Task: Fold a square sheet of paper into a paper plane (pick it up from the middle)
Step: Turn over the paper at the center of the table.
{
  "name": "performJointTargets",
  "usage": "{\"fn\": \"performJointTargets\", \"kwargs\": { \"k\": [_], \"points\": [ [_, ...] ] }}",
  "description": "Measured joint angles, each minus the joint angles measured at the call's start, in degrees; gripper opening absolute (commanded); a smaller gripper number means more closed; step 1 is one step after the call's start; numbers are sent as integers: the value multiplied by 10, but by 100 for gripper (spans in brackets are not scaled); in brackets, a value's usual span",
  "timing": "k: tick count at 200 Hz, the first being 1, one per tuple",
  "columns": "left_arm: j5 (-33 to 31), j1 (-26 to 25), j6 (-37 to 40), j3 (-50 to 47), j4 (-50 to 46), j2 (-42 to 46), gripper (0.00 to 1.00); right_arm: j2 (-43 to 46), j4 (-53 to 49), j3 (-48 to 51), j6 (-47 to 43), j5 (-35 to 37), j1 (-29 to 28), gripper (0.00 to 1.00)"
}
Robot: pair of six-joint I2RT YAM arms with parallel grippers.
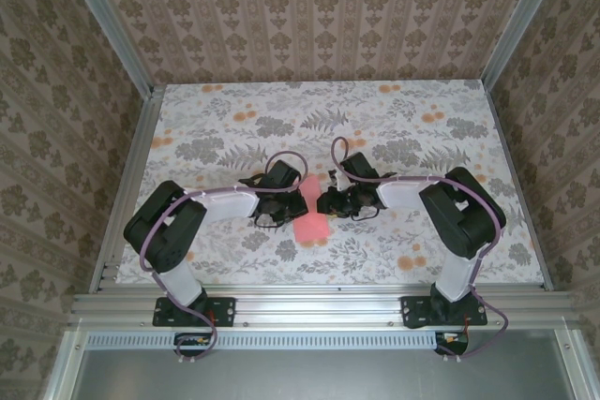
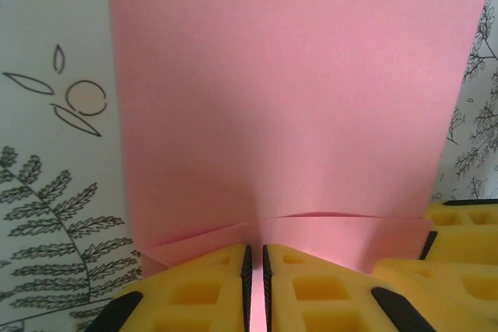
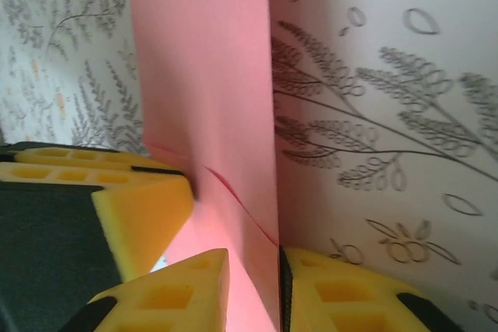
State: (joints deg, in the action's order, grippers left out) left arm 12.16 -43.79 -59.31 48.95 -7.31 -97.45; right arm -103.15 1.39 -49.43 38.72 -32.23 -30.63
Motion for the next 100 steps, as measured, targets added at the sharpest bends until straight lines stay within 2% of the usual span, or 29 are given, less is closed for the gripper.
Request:
{"fn": "performJointTargets", "kwargs": {
  "k": [33, 65, 78, 100],
  "points": [
    [0, 0, 0, 0, 0, 0, 15, 0, 31, 13, 16, -17, 1, 20],
    [0, 0, 0, 0, 0, 0, 16, 0, 39, 22, 21, -27, 7, 6],
    [0, 0, 0, 0, 0, 2, 19, 3, 38, 24, 21, -29, 10, 2],
    [0, -1, 0, 0, -3, 15, 24, 24, 25, 26, 18, -30, 12, 0]
  ]
}}
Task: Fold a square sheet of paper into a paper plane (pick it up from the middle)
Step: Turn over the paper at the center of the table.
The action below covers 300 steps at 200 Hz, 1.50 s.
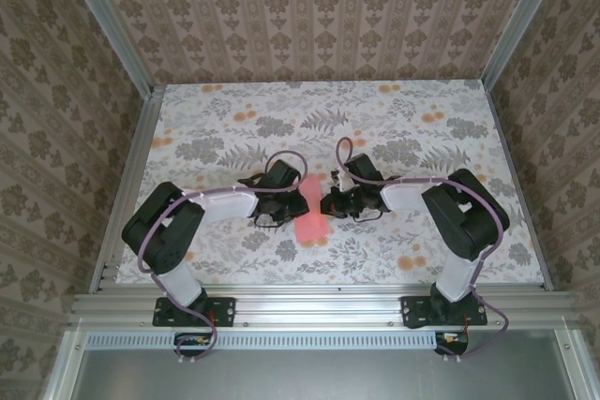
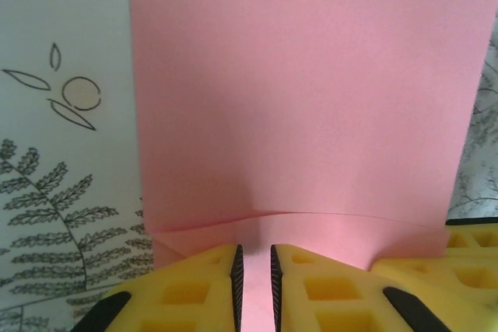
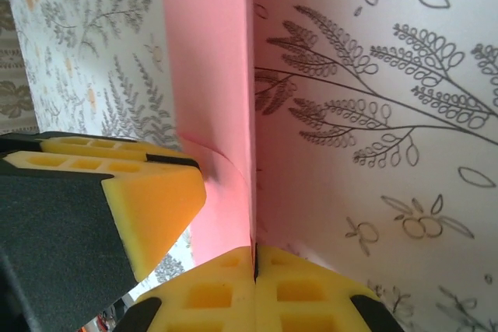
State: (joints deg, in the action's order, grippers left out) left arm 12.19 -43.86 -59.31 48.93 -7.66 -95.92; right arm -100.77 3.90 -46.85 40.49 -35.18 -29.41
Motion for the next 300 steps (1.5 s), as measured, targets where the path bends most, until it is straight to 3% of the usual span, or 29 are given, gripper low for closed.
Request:
{"fn": "performJointTargets", "kwargs": {
  "k": [22, 41, 87, 116, 146, 211, 232, 262, 279, 291, 300],
  "points": [
    [-8, -1, 3, 0, -8, 43, 30, 53, -51, -1, -20, 24, 0, 0],
    [-30, -3, 5, 0, -22, 99, 33, 118, -152, -24, -59, 93, 0, 0],
    [-109, -4, 15, -6, -74, 212, 38, 245, -410, -141, -155, 387, -5, 0],
    [-151, -4, 15, -24, -105, 245, 40, 247, -507, -174, -179, 542, -21, 1],
    [-186, -4, 10, -44, -135, 269, 41, 179, -566, -179, -181, 619, -56, 1],
    [-249, -4, -7, -53, -204, 350, 46, -8, -596, -228, -146, 627, -143, 6],
    [-258, -3, -11, -59, -212, 371, 47, -43, -584, -249, -129, 586, -161, 8],
    [-260, -3, -11, -62, -221, 385, 49, -76, -549, -265, -113, 515, -174, 20],
    [-257, -3, -11, -62, -221, 386, 49, -80, -526, -266, -107, 467, -174, 22],
    [-253, -3, -10, -63, -221, 385, 51, -79, -504, -265, -103, 431, -173, 33],
    [-247, -3, -10, -63, -219, 382, 52, -73, -482, -259, -104, 405, -170, 36]
  ]
}}
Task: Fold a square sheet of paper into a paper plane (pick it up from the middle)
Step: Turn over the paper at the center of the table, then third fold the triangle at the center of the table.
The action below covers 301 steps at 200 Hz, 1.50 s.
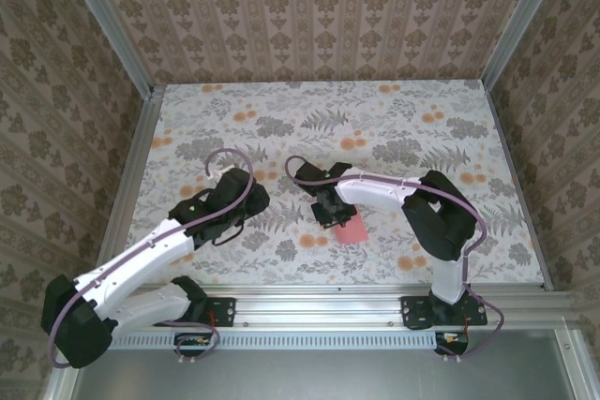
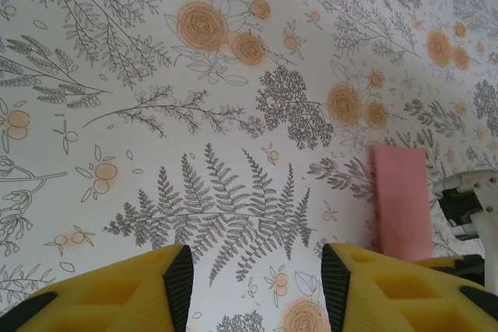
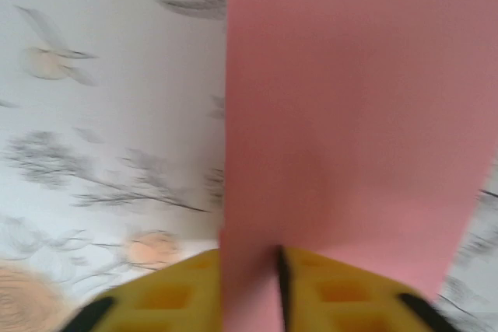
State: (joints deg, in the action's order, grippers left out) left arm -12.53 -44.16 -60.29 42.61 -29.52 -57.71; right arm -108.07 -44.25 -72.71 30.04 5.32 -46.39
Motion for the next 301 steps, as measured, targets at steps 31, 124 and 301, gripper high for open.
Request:
{"fn": "performJointTargets", "kwargs": {
  "k": [31, 124, 301],
  "points": [
    [34, -1, 12, 0, 26, -40, 53, 85, 71, 70, 5, -76, 35, 48],
    [127, -89, 62, 118, 91, -286, 38, 209, 226, 273, 2, -243, 247, 46],
    [183, -86, 59, 166, 128, -393, 33, 251, 351, 392, 75, -336, 238, 38]
  ]
}}
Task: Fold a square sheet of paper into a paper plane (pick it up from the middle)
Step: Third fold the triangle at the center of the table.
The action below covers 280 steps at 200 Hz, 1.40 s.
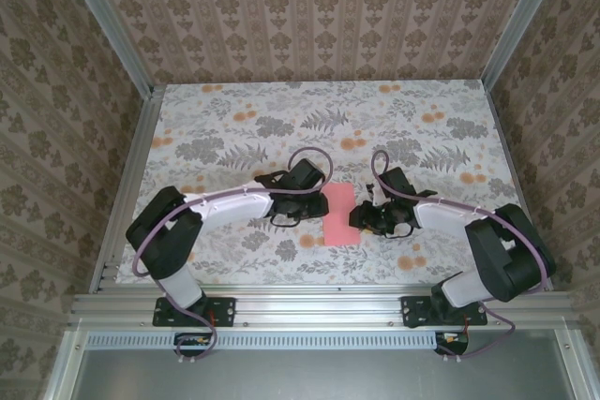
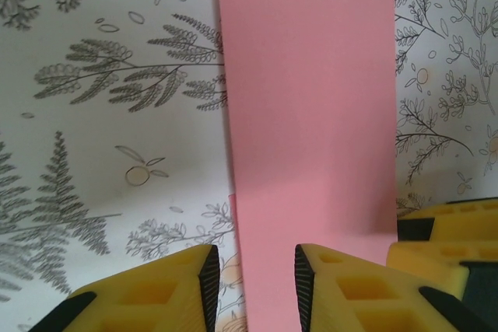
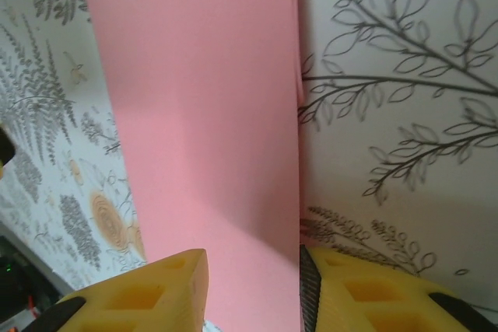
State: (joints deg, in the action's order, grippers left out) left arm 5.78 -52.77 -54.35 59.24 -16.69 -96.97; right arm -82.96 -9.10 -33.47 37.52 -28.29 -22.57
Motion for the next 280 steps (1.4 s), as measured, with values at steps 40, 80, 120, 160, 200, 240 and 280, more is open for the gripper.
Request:
{"fn": "performJointTargets", "kwargs": {
  "k": [40, 80, 120, 160, 200, 240, 280],
  "points": [
    [12, 0, 0, 20, 5, -27, 28, 4, 16, 1, 16, -12, 0, 37],
    [24, 1, 0, 30, 10, -59, 23, -2, 33, 0, 26, -22, 0, 35],
    [26, 0, 3, 30, 9, -79, 19, -28, 33, -14, 28, -26, 0, 35],
    [24, 0, 11, 31, -2, -89, 15, -46, 34, -37, 27, -39, 0, 37],
    [17, 0, 28, 36, -13, -91, 14, -85, 33, -67, 12, -54, 6, 38],
    [14, -1, 45, 39, -20, -92, 14, -117, 22, -106, -16, -61, 23, 34],
    [11, -2, 55, 40, -22, -92, 15, -145, 2, -137, -45, -70, 37, 16]
  ]
}}
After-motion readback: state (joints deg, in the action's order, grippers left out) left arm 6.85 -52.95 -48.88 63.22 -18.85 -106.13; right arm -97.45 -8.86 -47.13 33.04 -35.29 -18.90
